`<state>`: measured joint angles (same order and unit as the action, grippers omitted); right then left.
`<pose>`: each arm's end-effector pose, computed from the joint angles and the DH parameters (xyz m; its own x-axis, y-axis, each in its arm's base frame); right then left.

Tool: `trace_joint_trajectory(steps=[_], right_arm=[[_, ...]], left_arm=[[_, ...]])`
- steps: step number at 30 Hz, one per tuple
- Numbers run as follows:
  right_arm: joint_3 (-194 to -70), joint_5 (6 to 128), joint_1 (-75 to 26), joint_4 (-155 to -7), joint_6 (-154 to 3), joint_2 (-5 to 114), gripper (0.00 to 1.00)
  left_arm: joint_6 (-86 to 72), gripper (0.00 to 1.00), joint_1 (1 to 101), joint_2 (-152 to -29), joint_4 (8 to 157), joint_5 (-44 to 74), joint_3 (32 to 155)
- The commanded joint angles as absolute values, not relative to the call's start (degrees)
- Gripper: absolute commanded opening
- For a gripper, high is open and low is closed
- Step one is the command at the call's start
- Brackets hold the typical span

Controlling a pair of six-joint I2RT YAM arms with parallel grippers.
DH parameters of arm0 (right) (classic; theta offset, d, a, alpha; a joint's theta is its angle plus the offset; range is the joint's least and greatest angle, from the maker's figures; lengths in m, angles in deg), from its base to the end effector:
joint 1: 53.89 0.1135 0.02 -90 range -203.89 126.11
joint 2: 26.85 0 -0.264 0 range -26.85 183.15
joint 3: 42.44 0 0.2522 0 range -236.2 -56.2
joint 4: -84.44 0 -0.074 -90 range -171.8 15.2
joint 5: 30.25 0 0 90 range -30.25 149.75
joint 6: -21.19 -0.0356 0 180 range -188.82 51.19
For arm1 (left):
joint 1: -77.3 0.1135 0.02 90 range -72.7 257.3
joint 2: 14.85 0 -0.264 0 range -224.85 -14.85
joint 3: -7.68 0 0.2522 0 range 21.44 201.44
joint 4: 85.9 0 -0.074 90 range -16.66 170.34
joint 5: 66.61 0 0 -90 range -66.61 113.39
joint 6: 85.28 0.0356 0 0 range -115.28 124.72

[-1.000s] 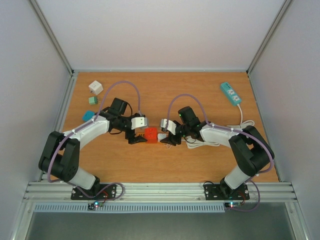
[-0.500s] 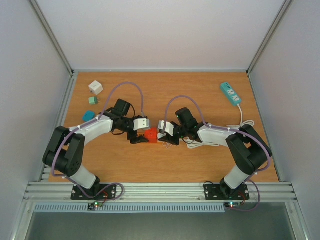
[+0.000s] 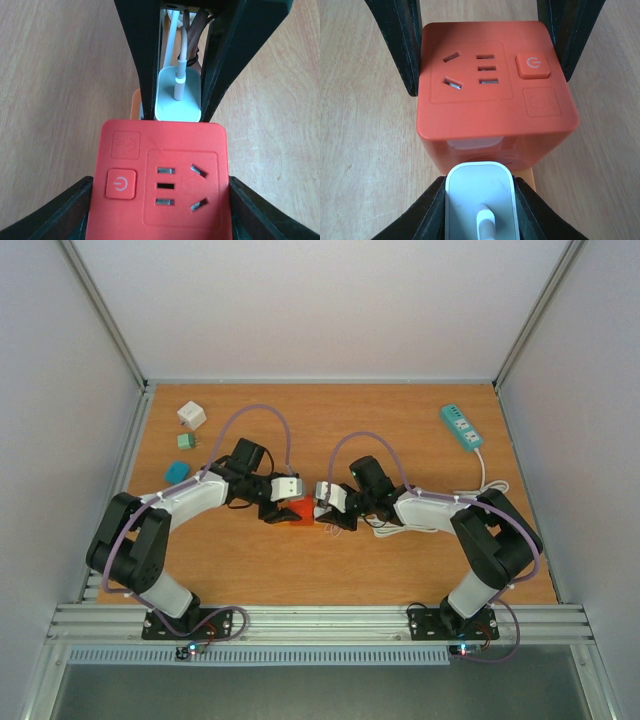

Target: Pull the plug off the socket

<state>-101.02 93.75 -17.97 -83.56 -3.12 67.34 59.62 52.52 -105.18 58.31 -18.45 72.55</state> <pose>0.2427 0.2004 0.1535 0.4752 -0.5887 -0.6539 -0.8710 -0.2095 -0.4444 0.2602 -0.1463 0.1809 0.0361 0.6547 -0.7550 0.9983 0.0110 0.0572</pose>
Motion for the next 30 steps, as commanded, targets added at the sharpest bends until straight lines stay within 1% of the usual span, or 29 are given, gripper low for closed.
trace_joint_trajectory(steps=[1, 5, 7, 15, 23, 30], right_arm=[[-100.26, 92.37, -16.73, -84.92, -2.36, 69.08, 0.17], [-100.18, 92.04, -16.63, -84.66, -2.37, 69.33, 0.14], [-100.15, 91.84, -16.55, -84.46, -2.37, 69.51, 0.13], [-100.59, 91.27, -16.46, -83.75, -2.29, 70.13, 0.07], [-100.52, 89.59, -15.96, -83.47, -1.52, 71.01, 0.05], [-101.21, 89.16, -15.89, -83.16, -1.89, 71.61, 0.04]], left_arm=[[58.61, 0.52, 52.08, -104.91, 59.96, -22.12, 72.07], [57.73, 0.43, 52.12, -104.15, 59.73, -25.24, 72.78], [56.62, 0.4, 52.16, -103.86, 59.73, -26.07, 73.34], [55.06, 0.35, 52.51, -102.88, 57.72, -29.47, 75.55], [53.3, 0.29, 52.6, -102.23, 56.51, -31.76, 77.04], [56.78, 0.27, 52.27, -98.71, 57.41, -28.87, 74.78]])
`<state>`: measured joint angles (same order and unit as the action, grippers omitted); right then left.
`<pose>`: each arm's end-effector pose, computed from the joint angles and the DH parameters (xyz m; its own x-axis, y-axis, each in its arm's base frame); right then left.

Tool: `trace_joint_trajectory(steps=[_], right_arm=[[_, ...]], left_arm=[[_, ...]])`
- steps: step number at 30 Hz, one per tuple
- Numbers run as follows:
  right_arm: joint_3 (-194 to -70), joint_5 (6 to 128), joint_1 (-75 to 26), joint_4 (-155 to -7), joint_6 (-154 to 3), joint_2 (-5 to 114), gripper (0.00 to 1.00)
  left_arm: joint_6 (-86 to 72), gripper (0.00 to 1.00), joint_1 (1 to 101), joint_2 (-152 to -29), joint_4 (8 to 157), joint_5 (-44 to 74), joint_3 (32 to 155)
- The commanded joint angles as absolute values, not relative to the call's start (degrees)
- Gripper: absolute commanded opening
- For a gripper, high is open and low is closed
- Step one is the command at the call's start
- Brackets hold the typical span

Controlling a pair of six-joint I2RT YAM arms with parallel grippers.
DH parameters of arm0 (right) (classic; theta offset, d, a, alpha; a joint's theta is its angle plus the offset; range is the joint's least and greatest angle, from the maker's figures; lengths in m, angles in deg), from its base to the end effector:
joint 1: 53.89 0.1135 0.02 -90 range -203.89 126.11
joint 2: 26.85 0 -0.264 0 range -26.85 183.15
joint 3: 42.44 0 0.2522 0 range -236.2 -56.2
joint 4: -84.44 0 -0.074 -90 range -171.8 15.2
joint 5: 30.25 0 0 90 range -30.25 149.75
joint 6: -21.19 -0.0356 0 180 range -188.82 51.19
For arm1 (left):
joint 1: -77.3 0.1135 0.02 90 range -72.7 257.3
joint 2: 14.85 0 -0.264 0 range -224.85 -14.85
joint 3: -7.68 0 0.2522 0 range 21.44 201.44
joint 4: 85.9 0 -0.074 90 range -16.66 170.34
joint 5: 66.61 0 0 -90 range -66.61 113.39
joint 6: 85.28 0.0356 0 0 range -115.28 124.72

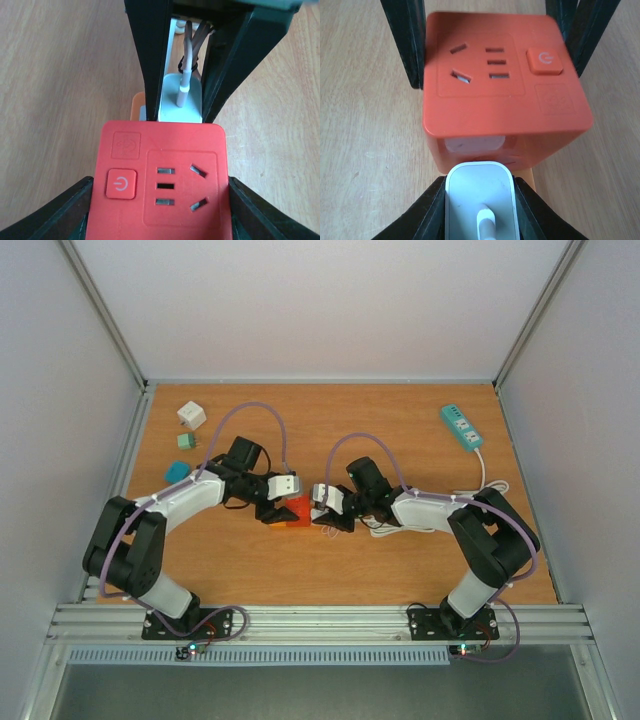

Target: Pull the plug off the socket

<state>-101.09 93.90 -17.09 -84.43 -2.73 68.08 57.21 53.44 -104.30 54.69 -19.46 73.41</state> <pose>0.2411 0.2053 0.1511 0.4922 -0.5765 -0.6522 -0.8632 -0.2267 -0.4511 0.2587 -0.1409 0.1867 -0.0385 0.6529 -0.7564 0.9989 0.0463 -0.0109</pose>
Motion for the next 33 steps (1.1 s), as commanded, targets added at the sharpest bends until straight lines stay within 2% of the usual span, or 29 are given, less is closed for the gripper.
trace_joint_trajectory(steps=[1, 7, 17, 26, 33], right_arm=[[-101.43, 89.05, -15.86, -83.01, -2.05, 71.73, 0.04], [-102.08, 88.89, -15.83, -82.68, -2.36, 72.27, 0.03], [-102.01, 89.06, -15.84, -82.32, -2.45, 72.04, 0.05], [-102.49, 90.51, -15.78, -82.76, -4.82, 69.43, 0.26], [-104.28, 90.48, -15.48, -82.31, -7.19, 67.89, 0.54]], left_arm=[[57.04, 0.26, 52.21, -98.2, 57.69, -28.47, 74.31], [57.81, 0.25, 51.99, -96.24, 59.67, -26.67, 71.95], [57.55, 0.23, 55.22, -95.17, 53.48, -27.62, 73.94], [55.44, 0.24, 65.33, -89.62, 49.51, -27.51, 74.36], [54.93, 0.23, 74.2, -90.76, 45.88, -25.53, 77.25]])
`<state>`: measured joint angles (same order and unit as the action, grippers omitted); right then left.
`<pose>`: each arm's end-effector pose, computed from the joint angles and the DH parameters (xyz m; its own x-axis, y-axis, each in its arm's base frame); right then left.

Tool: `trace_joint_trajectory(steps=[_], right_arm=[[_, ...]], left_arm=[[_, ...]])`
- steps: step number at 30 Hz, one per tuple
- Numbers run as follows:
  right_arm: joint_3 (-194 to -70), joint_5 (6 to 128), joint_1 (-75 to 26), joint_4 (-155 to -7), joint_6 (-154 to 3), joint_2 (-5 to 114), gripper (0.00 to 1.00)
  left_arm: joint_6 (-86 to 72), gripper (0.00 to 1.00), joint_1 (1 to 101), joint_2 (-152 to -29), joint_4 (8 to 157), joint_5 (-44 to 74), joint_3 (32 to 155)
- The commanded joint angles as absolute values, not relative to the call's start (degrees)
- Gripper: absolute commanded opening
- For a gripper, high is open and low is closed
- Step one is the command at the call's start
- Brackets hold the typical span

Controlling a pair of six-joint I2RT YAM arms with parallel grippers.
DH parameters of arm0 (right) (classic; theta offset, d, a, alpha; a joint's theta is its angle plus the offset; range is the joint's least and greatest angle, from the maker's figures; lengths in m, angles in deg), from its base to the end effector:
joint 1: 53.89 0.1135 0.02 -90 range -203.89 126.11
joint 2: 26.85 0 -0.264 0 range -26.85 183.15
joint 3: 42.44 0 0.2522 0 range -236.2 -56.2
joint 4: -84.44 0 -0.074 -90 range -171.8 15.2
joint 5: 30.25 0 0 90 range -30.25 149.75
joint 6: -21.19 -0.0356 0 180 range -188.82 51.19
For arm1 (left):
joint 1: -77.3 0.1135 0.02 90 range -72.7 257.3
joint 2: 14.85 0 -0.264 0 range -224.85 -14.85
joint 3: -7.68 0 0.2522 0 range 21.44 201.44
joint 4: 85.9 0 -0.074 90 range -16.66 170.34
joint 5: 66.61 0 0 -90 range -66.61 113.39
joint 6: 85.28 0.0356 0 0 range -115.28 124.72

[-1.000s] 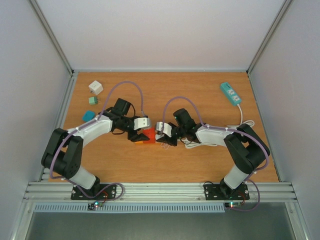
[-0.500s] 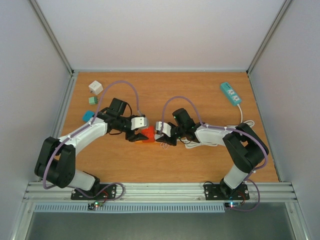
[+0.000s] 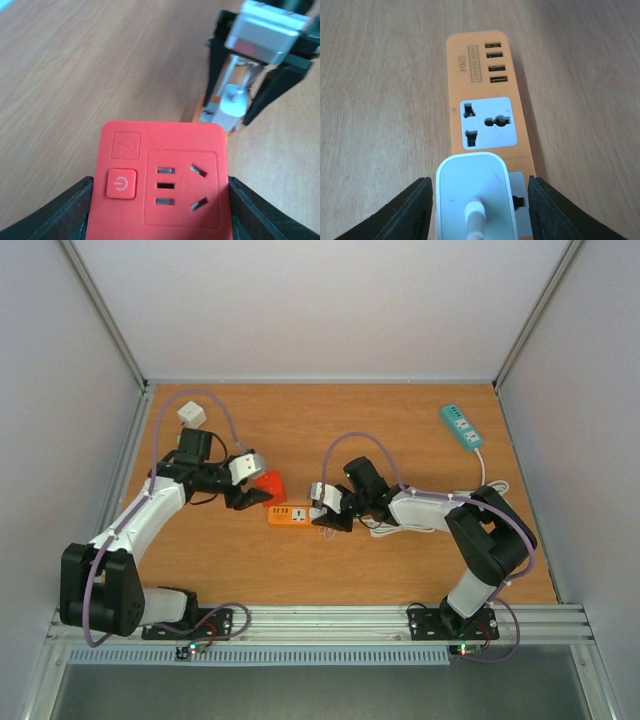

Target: Pull the plug off the socket

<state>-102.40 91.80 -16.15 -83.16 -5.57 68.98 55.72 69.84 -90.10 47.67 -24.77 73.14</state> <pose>0.2419 0.2111 0.1506 0.4469 -0.6111 -0.6533 -0.8863 -0.2034 -0.4160 0.2501 -0.0595 0.2447 -0.1322 0.5401 -0.8311 0.9535 0.2985 0.0424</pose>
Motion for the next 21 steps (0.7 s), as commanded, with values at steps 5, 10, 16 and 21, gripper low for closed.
trace_joint_trajectory(steps=[5, 10, 16, 21], right_arm=[[-105.25, 91.28, -15.48, -82.32, -9.01, 67.09, 0.65], [-106.7, 91.18, -15.49, -82.32, -10.49, 66.7, 0.72], [-108.4, 91.16, -15.49, -81.57, -12.2, 65.75, 0.87], [-110.26, 91.65, -15.49, -79.28, -13.89, 64.83, 0.91]], left_arm=[[52.07, 0.24, 80.33, -95.45, 43.1, -28.12, 81.33], [45.0, 0.25, 83.69, -100.17, 45.93, -29.16, 83.61], [34.28, 0.26, 87.94, -106.08, 52.59, -30.51, 85.56], [28.22, 0.27, 90.5, -112.43, 54.78, -32.51, 88.4]])
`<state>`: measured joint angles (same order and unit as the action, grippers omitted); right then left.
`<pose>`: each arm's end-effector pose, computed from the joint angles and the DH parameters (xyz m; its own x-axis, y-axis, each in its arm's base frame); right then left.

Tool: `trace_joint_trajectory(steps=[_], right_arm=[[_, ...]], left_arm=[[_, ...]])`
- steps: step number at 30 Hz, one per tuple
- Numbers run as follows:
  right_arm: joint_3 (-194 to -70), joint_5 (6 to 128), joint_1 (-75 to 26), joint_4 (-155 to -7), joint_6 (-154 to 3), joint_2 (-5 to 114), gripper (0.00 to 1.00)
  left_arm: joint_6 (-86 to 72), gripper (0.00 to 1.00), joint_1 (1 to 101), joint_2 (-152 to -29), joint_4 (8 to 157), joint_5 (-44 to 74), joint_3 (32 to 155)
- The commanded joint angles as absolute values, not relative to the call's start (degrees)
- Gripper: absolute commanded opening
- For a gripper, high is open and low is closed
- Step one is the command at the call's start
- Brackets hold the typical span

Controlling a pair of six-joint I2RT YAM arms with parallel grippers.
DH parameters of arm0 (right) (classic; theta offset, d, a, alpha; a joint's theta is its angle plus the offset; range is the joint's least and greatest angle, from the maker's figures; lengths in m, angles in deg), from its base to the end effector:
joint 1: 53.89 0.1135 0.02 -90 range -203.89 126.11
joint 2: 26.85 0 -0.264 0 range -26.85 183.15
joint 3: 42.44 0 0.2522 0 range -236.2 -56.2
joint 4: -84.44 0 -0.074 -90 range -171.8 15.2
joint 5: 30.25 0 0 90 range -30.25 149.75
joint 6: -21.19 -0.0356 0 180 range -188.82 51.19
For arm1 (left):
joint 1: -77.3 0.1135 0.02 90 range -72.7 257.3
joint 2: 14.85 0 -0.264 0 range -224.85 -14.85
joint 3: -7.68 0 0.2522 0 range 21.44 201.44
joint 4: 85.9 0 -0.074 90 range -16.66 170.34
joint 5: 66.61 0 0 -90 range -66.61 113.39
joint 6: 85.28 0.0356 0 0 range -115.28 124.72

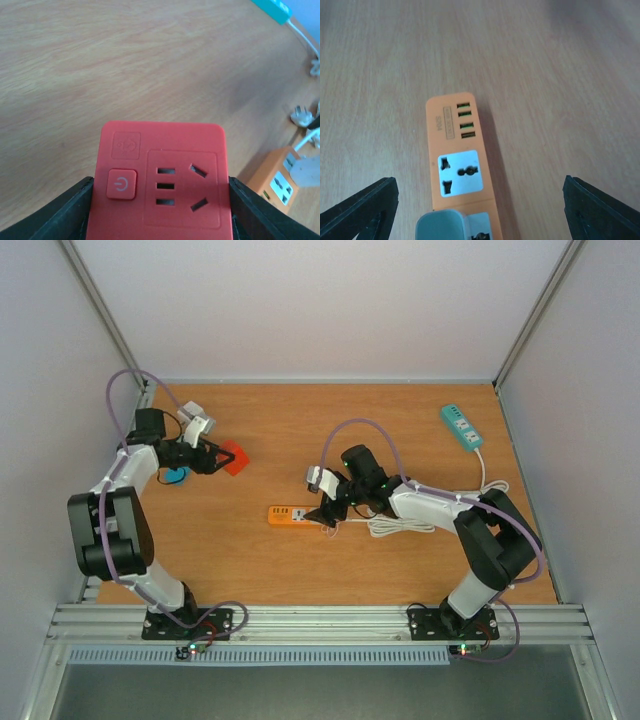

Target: Pull the plug off the socket

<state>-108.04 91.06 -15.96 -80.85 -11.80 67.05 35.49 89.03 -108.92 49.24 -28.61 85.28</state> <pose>0.2539 0.2214 0.1861 0.3989 -0.5976 -0.6955 -0.9004 -0.1120 -0.4203 0.3255 0.0389 0.2212 -0.6128 0.1944 -0.7659 0.6500 0.6752 -0.3486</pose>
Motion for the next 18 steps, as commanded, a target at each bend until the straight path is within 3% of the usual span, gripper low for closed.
trace_joint_trajectory(steps=[1, 18], right_arm=[[-110.4, 91.74, -15.48, -79.11, -14.22, 64.51, 0.92], [-107.9, 90.39, -16.09, -77.05, -17.63, 58.53, 0.95]], left_arm=[[27.64, 0.27, 90.64, -113.6, 55.15, -32.39, 88.67], [17.45, 0.3, 91.95, -127.75, 62.6, -30.79, 94.31]])
